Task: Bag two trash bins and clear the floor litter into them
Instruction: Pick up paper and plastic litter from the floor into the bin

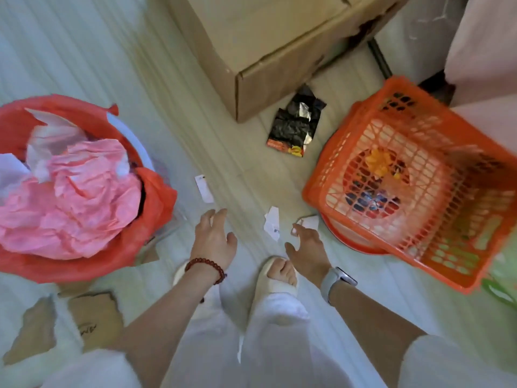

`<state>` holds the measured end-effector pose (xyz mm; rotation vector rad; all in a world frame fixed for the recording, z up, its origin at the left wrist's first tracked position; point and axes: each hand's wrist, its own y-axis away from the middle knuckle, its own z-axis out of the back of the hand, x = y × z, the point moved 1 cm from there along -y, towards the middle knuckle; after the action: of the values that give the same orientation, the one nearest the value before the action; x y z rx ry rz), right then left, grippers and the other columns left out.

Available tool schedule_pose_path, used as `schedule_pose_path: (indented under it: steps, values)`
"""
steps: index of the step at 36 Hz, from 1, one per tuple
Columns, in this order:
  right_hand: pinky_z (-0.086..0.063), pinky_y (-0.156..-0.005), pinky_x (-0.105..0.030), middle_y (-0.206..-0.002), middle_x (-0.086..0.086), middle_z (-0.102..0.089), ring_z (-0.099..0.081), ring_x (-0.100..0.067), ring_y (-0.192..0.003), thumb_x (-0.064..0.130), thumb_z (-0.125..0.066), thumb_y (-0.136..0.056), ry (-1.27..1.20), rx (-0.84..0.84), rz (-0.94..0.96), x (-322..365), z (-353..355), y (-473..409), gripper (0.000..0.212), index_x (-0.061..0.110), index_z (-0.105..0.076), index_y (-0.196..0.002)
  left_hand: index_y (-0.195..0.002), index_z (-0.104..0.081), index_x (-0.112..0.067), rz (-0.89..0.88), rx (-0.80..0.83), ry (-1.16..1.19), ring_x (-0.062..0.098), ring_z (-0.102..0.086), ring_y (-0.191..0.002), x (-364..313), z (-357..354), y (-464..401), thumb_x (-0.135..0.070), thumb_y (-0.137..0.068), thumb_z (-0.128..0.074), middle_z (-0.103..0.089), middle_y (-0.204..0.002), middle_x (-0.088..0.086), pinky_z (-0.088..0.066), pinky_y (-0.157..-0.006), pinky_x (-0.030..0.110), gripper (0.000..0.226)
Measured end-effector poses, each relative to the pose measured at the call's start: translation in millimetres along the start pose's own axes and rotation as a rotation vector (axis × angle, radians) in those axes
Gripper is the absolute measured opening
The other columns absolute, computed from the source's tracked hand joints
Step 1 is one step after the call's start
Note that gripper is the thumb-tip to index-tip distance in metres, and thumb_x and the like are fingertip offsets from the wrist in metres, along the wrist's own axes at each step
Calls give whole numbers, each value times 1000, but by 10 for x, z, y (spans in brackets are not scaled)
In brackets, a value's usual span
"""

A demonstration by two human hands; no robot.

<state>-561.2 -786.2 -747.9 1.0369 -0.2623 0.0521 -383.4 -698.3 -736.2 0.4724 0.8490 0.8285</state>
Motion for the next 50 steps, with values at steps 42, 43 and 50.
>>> schedule_pose_path:
  steps: [42,43,50]
  values:
    - [-24,-61,-20,-100,-20,-54,-53,-34,-88,-10,-45,-78,-112,-352,327,617,-35,-464,22,-4,-58,-95,-95,-63,-3,-441,-536,132,17,-50,-87,-87,394,-254,-3,-76,-47,-63,-90,15,-38,-76,24,25]
    - [-25,-60,-20,-98,-19,-54,-54,-32,-83,-9,-45,-81,-139,-357,361,692,11,-376,21,-3,-57,-96,-96,-63,-3,-457,-562,125,17,-50,-87,-92,521,-159,-6,-79,-45,-63,-89,14,-39,-78,25,25]
    - [-50,-67,-41,-72,1,-56,-58,-30,-72,25,-44,-80,-444,-236,568,1728,52,342,14,21,-55,-86,-96,-62,3,-286,-868,142,19,-47,-90,169,1388,354,9,-79,-53,-64,-91,20,-37,-79,27,21]
